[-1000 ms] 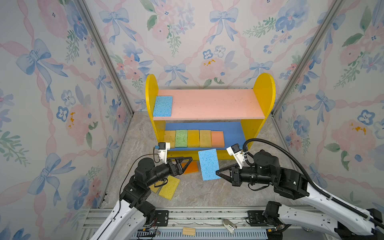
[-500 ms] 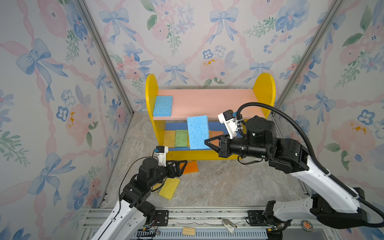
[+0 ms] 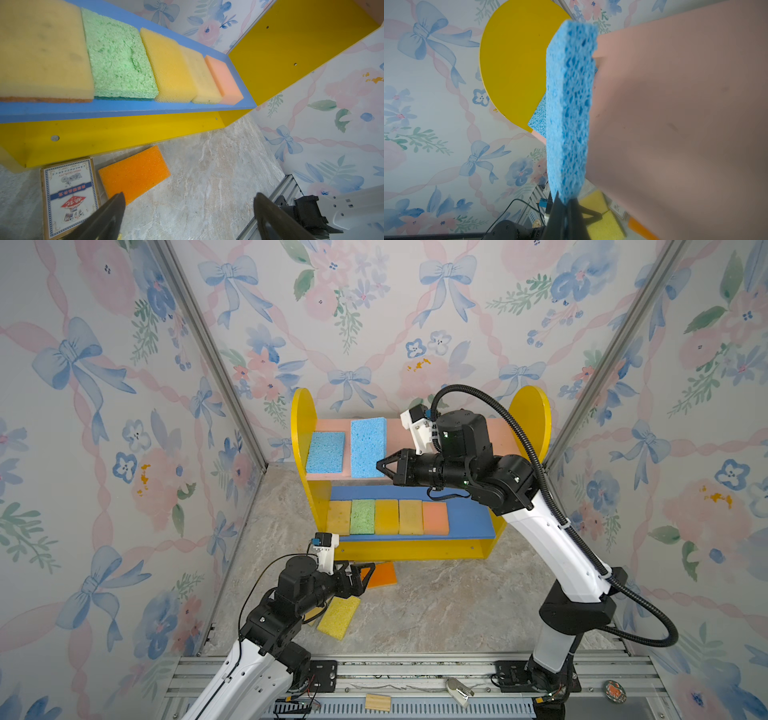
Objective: Place and organize the cleaning sponges onto the shelf
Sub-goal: 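Lower the blue sponge onto the pink top board beside the first and release, then withdraw the right gripper while the left gripper rises over the pink top board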
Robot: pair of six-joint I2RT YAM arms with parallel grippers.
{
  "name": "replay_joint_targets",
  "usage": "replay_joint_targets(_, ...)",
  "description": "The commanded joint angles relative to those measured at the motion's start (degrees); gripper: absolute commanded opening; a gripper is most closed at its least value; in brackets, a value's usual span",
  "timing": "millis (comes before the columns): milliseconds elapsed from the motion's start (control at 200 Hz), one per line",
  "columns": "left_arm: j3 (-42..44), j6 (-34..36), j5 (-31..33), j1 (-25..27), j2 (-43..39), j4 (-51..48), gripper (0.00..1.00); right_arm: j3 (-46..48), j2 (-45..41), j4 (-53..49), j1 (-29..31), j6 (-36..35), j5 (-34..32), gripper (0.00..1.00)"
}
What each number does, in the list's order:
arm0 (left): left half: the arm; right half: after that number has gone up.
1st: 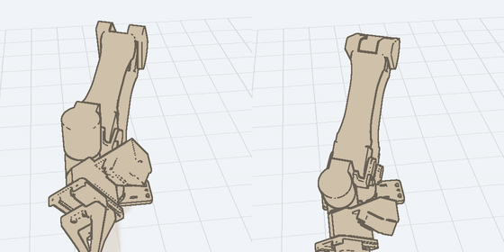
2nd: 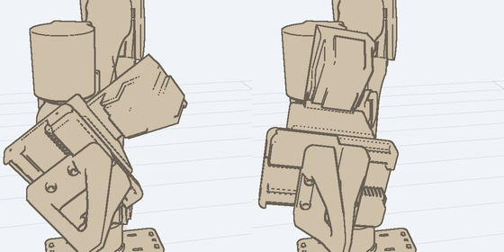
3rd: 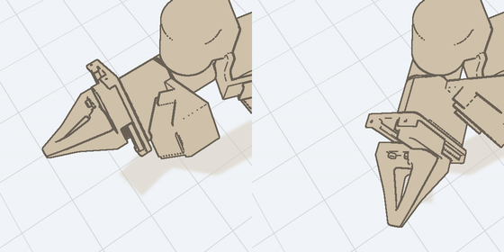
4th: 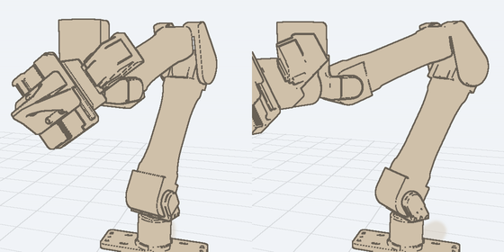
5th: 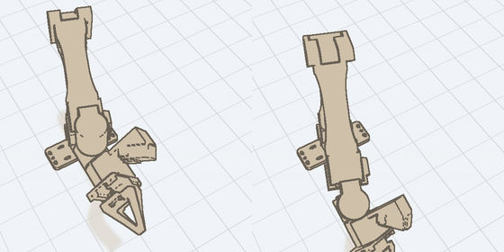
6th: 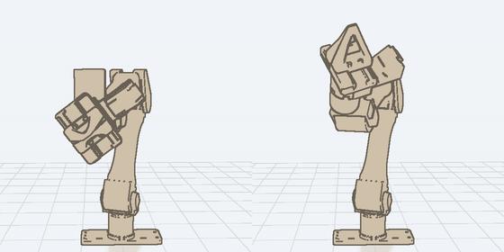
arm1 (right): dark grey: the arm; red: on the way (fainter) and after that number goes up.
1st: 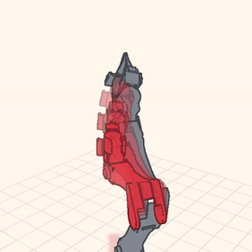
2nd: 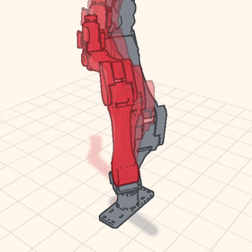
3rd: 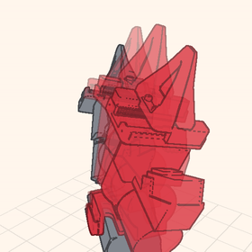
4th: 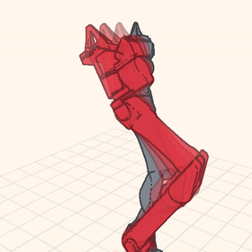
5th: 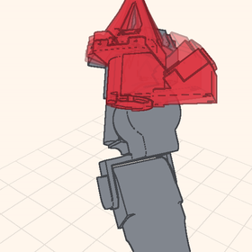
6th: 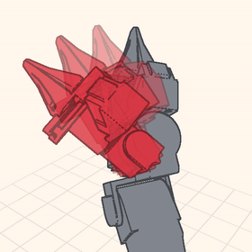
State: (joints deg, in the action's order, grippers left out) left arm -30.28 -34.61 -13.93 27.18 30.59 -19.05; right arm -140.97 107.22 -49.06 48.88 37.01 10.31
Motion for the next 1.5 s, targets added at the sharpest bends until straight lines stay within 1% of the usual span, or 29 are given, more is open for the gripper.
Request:
replay_joint_targets(0, -0.42, 1.23, -0.57, -0.33, 0.10, -0.44, 0.98, -5.23, 2.81, -2.20, -1.95, 0.78, 3.41, 0.00)
replay_joint_targets(120, -0.42, 1.23, -0.72, -0.35, -0.05, -0.51, 0.98, -5.56, 4.29, -0.64, -3.34, 2.64, 5.34, 0.00)
replay_joint_targets(230, -0.39, 1.24, -0.77, -0.31, -0.08, -0.45, 0.98, -5.44, 4.90, -0.16, -3.94, 2.87, 6.17, 0.00)
replay_joint_targets(255, -0.41, 1.24, -0.74, -0.32, -0.02, -0.46, 0.98, -5.46, 5.05, -0.16, -4.02, 2.81, 6.38, 0.03)
replay_joint_targets(320, -0.39, 1.24, -0.70, -0.31, 0.16, -0.46, 0.98, -5.46, 5.35, -0.57, -4.25, 2.64, 6.68, 0.20)
replay_joint_targets(400, -0.47, 1.33, -0.66, -0.37, 0.22, -0.44, 0.98, -5.40, 5.24, -1.57, -4.51, 1.86, 5.93, 0.37)
replay_joint_targets(440, -0.43, 1.38, -0.74, -0.32, 0.23, -0.45, 0.98, -5.28, 5.03, -2.20, -4.50, 1.43, 5.14, 0.44)
replay_joint_targets(580, -0.43, 1.45, -0.74, -0.37, 0.17, -0.46, 0.98, -4.13, 3.71, -4.28, -4.16, 0.03, 2.21, 0.51)
replay_joint_targets(670, -0.55, 1.52, -0.74, -0.37, -0.23, -0.39, 0.98, -3.52, 2.84, -6.57, -3.24, -0.89, -1.26, 0.56)
replay_joint_targets(695, -0.65, 1.48, -0.79, -0.30, -0.44, -0.43, 0.98, -3.61, 2.63, -7.36, -3.05, -2.86, -2.05, 0.57)
replay_joint_targets(820, -0.93, 2.09, -2.01, -0.37, -1.27, -0.44, 0.98, -2.86, 0.67, -10.41, -2.10, -4.84, -7.08, 0.63)
replay_joint_targets(880, -1.17, 2.35, -3.26, -0.37, -1.76, -0.44, 0.98, -1.66, -0.70, -10.37, -2.15, -5.20, -7.35, 0.69)
replay_joint_targets(935, -1.69, 2.56, -5.10, -0.34, -2.15, -0.38, 0.98, -0.42, -2.33, -9.95, -2.08, -5.32, -7.22, 0.71)
replay_joint_targets(1005, -2.50, 2.15, -7.72, -0.33, -2.84, -0.50, 0.98, 3.59, -5.71, -7.72, -1.62, -5.90, -7.10, 0.74)
replay_joint_targets(1085, -4.44, 1.03, -12.60, -0.37, -3.60, -0.41, 0.98, 9.48, -10.83, -4.08, -1.16, -5.95, -6.89, 0.76)
replay_joint_targets(1115, -5.65, 0.49, -14.10, -0.36, -3.70, -0.40, 0.98, 11.76, -12.03, -2.90, -0.96, -5.83, -6.79, 0.77)
replay_joint_targets(1180, -8.36, -1.44, -17.04, -0.28, -2.89, -0.16, 0.98, 17.79, -18.20, -0.19, -0.53, -5.64, -6.90, 0.79)
replay_joint_targets(1195, -10.68, -1.95, -17.74, -0.22, -2.59, -0.04, 0.98, 19.43, -19.34, 0.64, -0.49, -5.50, -6.85, 0.80)
replay_joint_targets(1235, -13.51, -3.36, -18.91, -0.16, -1.21, 0.30, 0.98, 24.67, -22.95, 3.00, -0.42, -4.72, -6.71, 0.81)
replay_joint_targets(1340, -22.78, -5.36, -18.85, 0.71, 3.36, 1.11, 0.98, 39.43, -32.68, 8.94, -0.90, -2.43, -6.72, 0.85)
replay_joint_targets(1390, -28.16, -5.58, -18.85, 1.81, 8.25, 1.21, 0.98, 45.27, -36.54, 10.54, -1.42, -1.61, -6.72, 0.87)
replay_joint_targets(1430, -32.45, -5.57, -18.21, 3.57, 11.59, 1.29, 0.98, 48.92, -38.91, 10.63, -1.95, -1.59, -6.79, 0.88)
replay_joint_targets(1450, -34.77, -5.43, -17.17, 4.64, 13.24, 1.29, 0.98, 50.38, -39.99, 10.60, -2.19, -0.18, -6.67, 0.89)
replay_joint_targets(1495, -39.71, -4.84, -14.71, 7.55, 17.02, 1.29, 0.98, 53.34, -42.02, 10.03, -2.45, 0.10, -6.81, 0.89)
